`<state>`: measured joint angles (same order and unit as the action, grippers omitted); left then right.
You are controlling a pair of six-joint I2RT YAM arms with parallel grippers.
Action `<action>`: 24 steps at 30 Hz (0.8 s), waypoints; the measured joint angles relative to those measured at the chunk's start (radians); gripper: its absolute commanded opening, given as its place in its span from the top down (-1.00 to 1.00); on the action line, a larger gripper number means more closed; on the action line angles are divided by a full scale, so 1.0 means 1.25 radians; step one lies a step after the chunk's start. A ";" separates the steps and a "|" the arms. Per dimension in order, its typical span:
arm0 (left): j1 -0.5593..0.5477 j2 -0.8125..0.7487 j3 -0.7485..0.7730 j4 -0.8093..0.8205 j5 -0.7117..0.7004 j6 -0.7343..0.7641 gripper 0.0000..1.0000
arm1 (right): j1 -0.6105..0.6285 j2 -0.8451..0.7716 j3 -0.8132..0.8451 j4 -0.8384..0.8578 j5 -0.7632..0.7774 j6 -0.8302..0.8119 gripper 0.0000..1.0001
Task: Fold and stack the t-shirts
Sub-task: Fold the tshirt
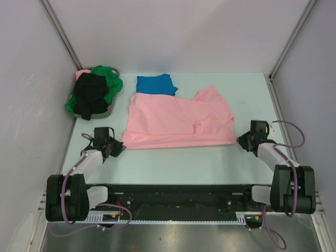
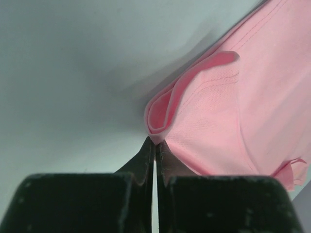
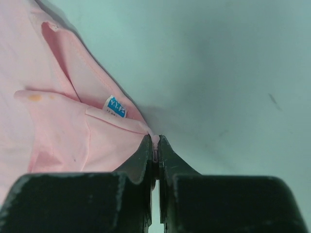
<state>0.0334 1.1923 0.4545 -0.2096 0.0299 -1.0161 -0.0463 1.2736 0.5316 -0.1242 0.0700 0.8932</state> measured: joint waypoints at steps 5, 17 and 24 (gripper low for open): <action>0.000 -0.100 -0.066 -0.028 0.029 0.006 1.00 | -0.020 -0.063 0.000 -0.115 0.002 -0.020 1.00; -0.006 -0.522 -0.177 -0.238 0.042 -0.007 1.00 | -0.023 -0.293 -0.062 -0.312 0.034 -0.031 0.97; -0.084 -0.617 -0.186 -0.334 0.027 -0.046 0.64 | -0.023 -0.375 -0.074 -0.365 0.043 -0.044 -0.99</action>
<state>-0.0711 0.4210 0.2222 -0.6277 0.0639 -1.0740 -0.0753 0.8051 0.4389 -0.5808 0.1238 0.8387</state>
